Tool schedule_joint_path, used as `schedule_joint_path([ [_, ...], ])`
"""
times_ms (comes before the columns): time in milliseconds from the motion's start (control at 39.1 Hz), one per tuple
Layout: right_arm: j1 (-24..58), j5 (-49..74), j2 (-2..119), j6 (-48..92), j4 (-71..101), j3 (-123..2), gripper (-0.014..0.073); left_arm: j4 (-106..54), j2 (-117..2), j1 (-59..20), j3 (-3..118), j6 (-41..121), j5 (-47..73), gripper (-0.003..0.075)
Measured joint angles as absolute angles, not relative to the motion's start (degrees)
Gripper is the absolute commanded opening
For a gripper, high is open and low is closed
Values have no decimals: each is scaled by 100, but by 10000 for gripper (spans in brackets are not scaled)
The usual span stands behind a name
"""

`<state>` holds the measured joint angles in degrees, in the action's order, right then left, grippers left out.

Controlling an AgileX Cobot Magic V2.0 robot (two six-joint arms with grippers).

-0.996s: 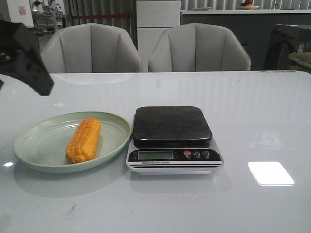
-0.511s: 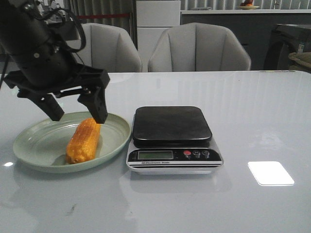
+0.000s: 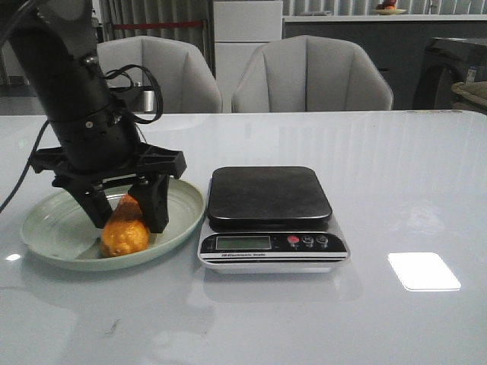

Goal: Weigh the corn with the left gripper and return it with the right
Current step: 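Lower the left gripper over the corn cob on the green plate, then close the left gripper on the corn cob and lift it, then move the corn over the scale and lower it onto the pan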

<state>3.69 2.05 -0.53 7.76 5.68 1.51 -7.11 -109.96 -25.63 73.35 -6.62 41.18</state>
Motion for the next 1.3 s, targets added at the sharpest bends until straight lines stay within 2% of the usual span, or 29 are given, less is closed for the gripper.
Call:
schedule_joint_path([
  [77, 369, 205, -53, 776, 568, 151, 157, -724, -11010, -2563, 7437, -664, 4227, 106],
  [409, 369, 205, -53, 776, 568, 151, 157, -1202, -11019, -2763, 8383, -664, 4542, 126],
  [715, 369, 205, -53, 776, 568, 151, 157, -1756, -11032, -3282, 8549, -664, 3912, 134],
  [817, 369, 205, -53, 776, 568, 151, 157, -1930, -11056, -3330, 8562, -664, 3731, 199],
  [1022, 369, 205, -53, 776, 568, 151, 157, -2173, -11261, -3354, 8575, -664, 3571, 391],
  [1175, 369, 205, -53, 776, 568, 151, 157, -2352, -11477, -3365, 8575, -664, 3462, 464],
  [1303, 369, 205, -53, 776, 568, 151, 157, -2412, -11557, -3406, 8575, -531, 3406, 491],
])
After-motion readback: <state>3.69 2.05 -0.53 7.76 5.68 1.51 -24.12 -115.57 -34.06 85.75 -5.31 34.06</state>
